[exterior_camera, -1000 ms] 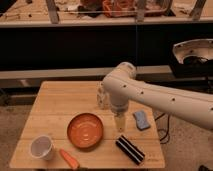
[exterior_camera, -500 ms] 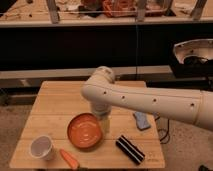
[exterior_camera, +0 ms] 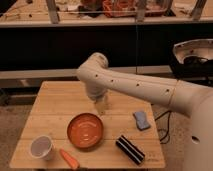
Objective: Move the arm in a circular motion
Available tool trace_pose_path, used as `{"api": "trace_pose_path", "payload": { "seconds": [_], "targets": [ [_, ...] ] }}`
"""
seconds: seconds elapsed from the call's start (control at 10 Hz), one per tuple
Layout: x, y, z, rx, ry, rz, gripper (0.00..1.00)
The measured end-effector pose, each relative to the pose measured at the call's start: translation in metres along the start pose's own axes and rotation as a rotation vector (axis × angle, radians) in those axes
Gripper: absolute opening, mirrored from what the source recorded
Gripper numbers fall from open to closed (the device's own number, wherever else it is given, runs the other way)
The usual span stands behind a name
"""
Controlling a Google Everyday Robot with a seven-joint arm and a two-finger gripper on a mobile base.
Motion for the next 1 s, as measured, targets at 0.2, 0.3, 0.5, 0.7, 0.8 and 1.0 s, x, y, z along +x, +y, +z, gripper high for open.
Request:
{"api": "trace_pose_path", "payload": {
  "seconds": [0.2, 0.3, 0.5, 0.7, 0.8, 1.0],
  "targets": [
    [0.011, -0.043, 0.0, 0.018, -0.005, -0.045, 0.8],
    [0.014, -0.054, -0.004, 0.031, -0.008, -0.057, 0.8],
    [0.03, -0.07, -0.022, 0.074, -0.022, -0.051, 0.8],
    [0.057, -0.062, -0.03, 0.122, -0.037, -0.019, 0.8],
    [0.076, -0.053, -0.033, 0.137, -0.042, 0.006, 0.8],
    [0.118, -0.03, -0.035, 0.156, -0.05, 0.073, 0.8]
  ]
}}
